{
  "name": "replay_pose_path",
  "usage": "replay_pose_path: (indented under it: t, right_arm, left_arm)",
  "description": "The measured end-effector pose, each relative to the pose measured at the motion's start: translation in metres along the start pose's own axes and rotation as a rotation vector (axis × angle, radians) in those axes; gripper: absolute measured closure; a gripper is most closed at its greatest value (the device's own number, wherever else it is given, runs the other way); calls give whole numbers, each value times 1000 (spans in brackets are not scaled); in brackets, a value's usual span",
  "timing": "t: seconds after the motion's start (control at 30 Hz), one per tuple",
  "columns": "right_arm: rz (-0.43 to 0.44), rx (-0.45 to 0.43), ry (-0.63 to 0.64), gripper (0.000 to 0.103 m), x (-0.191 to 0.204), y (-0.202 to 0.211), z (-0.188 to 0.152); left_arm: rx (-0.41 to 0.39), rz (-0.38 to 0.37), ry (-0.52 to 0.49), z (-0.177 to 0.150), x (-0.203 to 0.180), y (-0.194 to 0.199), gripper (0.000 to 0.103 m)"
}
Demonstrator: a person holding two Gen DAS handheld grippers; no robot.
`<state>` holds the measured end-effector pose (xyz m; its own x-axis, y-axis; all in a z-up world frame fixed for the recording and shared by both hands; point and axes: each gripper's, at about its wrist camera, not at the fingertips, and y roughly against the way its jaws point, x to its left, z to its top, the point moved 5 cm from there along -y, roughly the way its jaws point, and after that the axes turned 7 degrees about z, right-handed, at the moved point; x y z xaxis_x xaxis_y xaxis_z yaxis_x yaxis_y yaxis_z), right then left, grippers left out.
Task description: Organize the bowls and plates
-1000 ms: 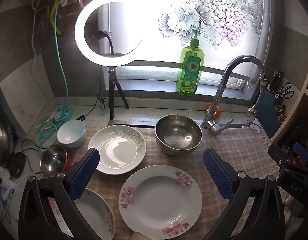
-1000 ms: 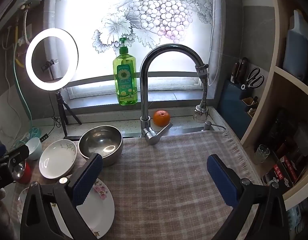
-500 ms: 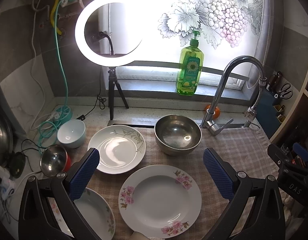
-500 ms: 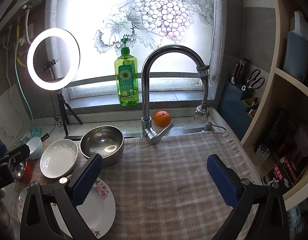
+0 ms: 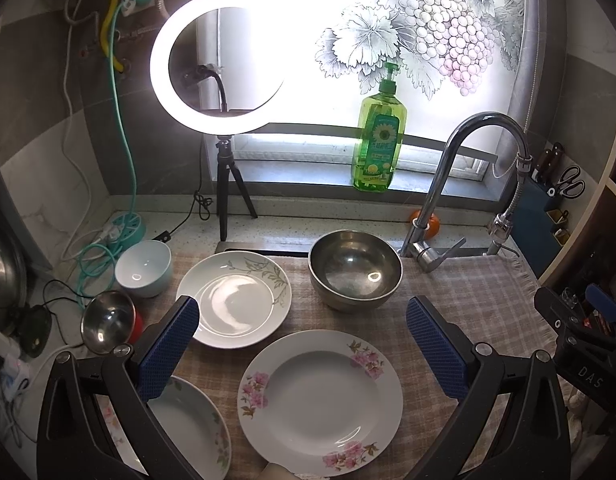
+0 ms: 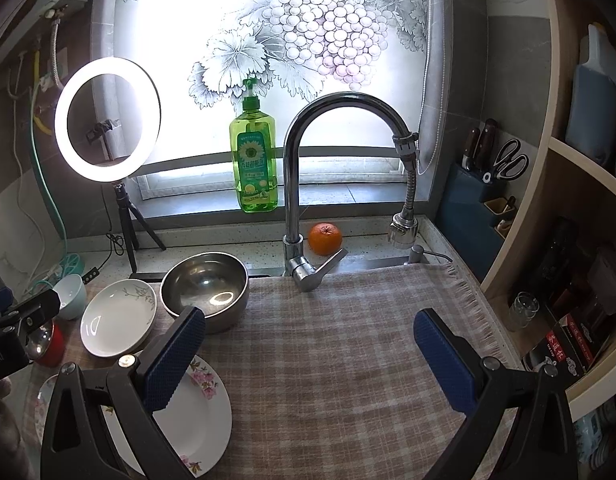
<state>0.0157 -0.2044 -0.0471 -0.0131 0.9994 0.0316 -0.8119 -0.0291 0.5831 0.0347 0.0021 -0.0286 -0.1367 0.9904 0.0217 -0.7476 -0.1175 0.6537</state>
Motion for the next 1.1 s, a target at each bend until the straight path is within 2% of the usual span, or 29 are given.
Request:
replay_pose_path:
  t: [1.1]
  right_arm:
    - [0,-2,-1,1,-1,-1,0]
  left_arm:
    - [1,-4,-7,2,-1,0,0]
